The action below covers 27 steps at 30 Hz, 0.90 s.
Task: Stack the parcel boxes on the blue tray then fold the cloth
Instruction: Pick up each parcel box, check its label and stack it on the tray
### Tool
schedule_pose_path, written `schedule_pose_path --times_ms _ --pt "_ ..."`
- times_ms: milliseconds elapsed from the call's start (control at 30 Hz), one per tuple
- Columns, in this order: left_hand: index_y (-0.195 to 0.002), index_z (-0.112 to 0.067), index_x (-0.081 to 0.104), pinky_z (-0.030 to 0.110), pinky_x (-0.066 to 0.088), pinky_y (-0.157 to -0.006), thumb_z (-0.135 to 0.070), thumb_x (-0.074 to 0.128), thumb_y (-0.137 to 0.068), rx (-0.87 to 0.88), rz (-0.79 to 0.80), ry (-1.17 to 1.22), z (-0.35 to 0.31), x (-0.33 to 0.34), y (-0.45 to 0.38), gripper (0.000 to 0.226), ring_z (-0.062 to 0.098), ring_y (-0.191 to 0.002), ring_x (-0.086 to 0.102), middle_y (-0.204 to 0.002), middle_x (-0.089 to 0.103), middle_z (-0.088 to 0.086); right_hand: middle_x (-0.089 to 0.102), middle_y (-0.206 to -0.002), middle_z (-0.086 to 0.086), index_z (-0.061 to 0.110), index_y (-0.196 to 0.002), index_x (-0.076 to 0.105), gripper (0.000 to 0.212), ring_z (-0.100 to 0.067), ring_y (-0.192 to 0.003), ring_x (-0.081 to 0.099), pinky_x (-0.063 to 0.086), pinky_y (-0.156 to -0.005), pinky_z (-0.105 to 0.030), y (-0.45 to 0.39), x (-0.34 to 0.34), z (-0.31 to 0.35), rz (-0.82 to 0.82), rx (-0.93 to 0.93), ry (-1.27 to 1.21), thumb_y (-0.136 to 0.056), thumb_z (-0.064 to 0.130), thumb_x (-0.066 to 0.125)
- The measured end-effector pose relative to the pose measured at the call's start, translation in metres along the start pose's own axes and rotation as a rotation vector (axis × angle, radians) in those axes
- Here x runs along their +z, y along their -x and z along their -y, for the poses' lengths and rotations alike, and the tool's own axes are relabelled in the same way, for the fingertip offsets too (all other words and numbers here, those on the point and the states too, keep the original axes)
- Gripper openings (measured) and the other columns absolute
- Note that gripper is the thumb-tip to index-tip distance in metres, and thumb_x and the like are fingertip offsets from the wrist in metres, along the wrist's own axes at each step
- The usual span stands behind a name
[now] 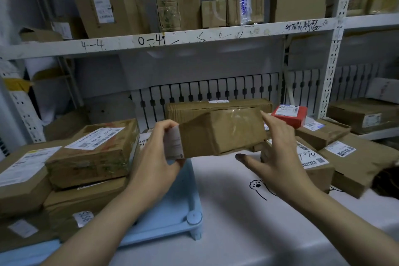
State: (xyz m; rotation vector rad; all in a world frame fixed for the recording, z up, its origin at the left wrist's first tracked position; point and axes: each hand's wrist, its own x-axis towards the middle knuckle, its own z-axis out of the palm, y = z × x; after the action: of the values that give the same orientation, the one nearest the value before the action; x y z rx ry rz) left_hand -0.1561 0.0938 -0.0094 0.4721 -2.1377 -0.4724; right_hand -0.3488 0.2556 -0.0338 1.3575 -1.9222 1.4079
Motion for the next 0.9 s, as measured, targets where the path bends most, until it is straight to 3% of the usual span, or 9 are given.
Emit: schedule_pose_path --times_ms 67,233,367,467,533,633,733,800,900 --pt "-0.118 -0.036 0.041 0.009 0.043 -0.075 -0.009 0.081 -0.074 -0.024 0.037 0.086 0.001 0.0 0.002 0.065 -0.008 -0.099 0.053 -0.107 0.053 -0.024 0.047 -0.132 0.005 0.02 -0.14 0.045 0.08 -0.013 -0.123 0.038 0.038 -0.104 -0.038 0.0 0.002 0.002 0.013 0.011 -0.06 -0.072 0.029 0.084" --pt "-0.125 -0.033 0.038 0.025 0.05 -0.089 -0.017 0.08 -0.077 -0.054 0.101 0.184 0.006 -0.001 0.004 0.065 0.002 -0.109 0.058 -0.115 0.058 -0.019 0.053 -0.121 0.013 0.024 -0.128 0.055 0.051 -0.008 -0.118 0.046 0.044 -0.098 -0.033 -0.001 0.003 0.017 0.03 -0.03 -0.179 -0.083 0.02 0.077" --pt "-0.124 -0.031 0.039 0.013 0.047 -0.085 -0.012 0.079 -0.077 -0.042 0.092 0.202 0.007 -0.001 0.004 0.065 0.002 -0.11 0.057 -0.118 0.057 -0.015 0.06 -0.116 0.009 0.025 -0.125 0.058 0.038 -0.014 -0.107 0.059 0.051 -0.091 -0.035 -0.001 0.002 0.018 0.088 0.041 -0.284 -0.09 0.013 0.068" --pt "-0.121 -0.04 0.039 0.02 0.048 -0.088 -0.01 0.082 -0.074 0.012 0.041 0.141 0.01 0.0 0.005 0.071 0.001 -0.114 0.054 -0.122 0.055 -0.017 0.073 -0.103 -0.006 0.02 -0.1 0.074 0.032 -0.019 -0.089 0.066 0.053 -0.084 -0.042 -0.003 -0.001 0.026 0.135 0.375 -0.658 -0.098 0.002 0.048" --pt "-0.123 -0.036 0.04 0.038 0.046 -0.103 -0.007 0.083 -0.072 0.121 0.004 0.045 0.011 -0.001 0.006 0.073 0.011 -0.133 0.045 -0.136 0.051 -0.009 0.073 -0.11 -0.012 0.019 -0.095 0.078 0.03 -0.023 -0.093 0.065 0.054 -0.08 -0.044 -0.007 -0.005 0.029 0.24 0.726 -1.013 -0.098 0.02 0.049" --pt "-0.126 -0.02 0.043 0.055 0.033 -0.113 0.009 0.08 -0.068 0.384 -0.017 -0.115 0.012 -0.004 0.006 0.074 0.02 -0.146 0.029 -0.143 0.047 0.003 0.067 -0.127 -0.005 0.017 -0.119 0.071 0.05 -0.025 -0.109 0.065 0.052 -0.091 -0.041 -0.008 -0.014 0.03 0.396 1.033 -1.329 -0.082 0.05 0.063" --pt "-0.12 -0.015 0.044 0.059 0.031 -0.112 0.012 0.079 -0.069 0.536 -0.03 -0.164 0.01 -0.007 0.007 0.067 0.028 -0.144 0.032 -0.142 0.048 0.011 0.073 -0.106 -0.012 0.008 -0.1 0.079 0.038 -0.026 -0.088 0.071 0.056 -0.087 -0.04 -0.003 -0.015 0.027 0.507 1.035 -1.359 -0.069 0.031 0.083" --pt "-0.118 -0.014 0.043 0.058 0.03 -0.113 0.007 0.08 -0.072 0.588 -0.019 -0.192 0.011 -0.009 0.007 0.062 0.03 -0.143 0.033 -0.141 0.048 0.016 0.071 -0.101 -0.014 0.009 -0.094 0.081 0.052 -0.026 -0.082 0.068 0.055 -0.084 -0.038 0.002 -0.014 0.025 0.558 0.995 -1.308 -0.047 0.027 0.093" --pt "-0.117 -0.014 0.043 0.058 0.03 -0.113 0.003 0.081 -0.071 0.634 0.02 -0.287 0.014 -0.011 0.008 0.062 0.033 -0.143 0.032 -0.141 0.046 0.019 0.071 -0.1 -0.015 0.012 -0.094 0.081 0.056 -0.027 -0.082 0.065 0.053 -0.078 -0.037 0.004 -0.011 0.022 0.528 0.942 -1.2 -0.039 0.025 0.085"
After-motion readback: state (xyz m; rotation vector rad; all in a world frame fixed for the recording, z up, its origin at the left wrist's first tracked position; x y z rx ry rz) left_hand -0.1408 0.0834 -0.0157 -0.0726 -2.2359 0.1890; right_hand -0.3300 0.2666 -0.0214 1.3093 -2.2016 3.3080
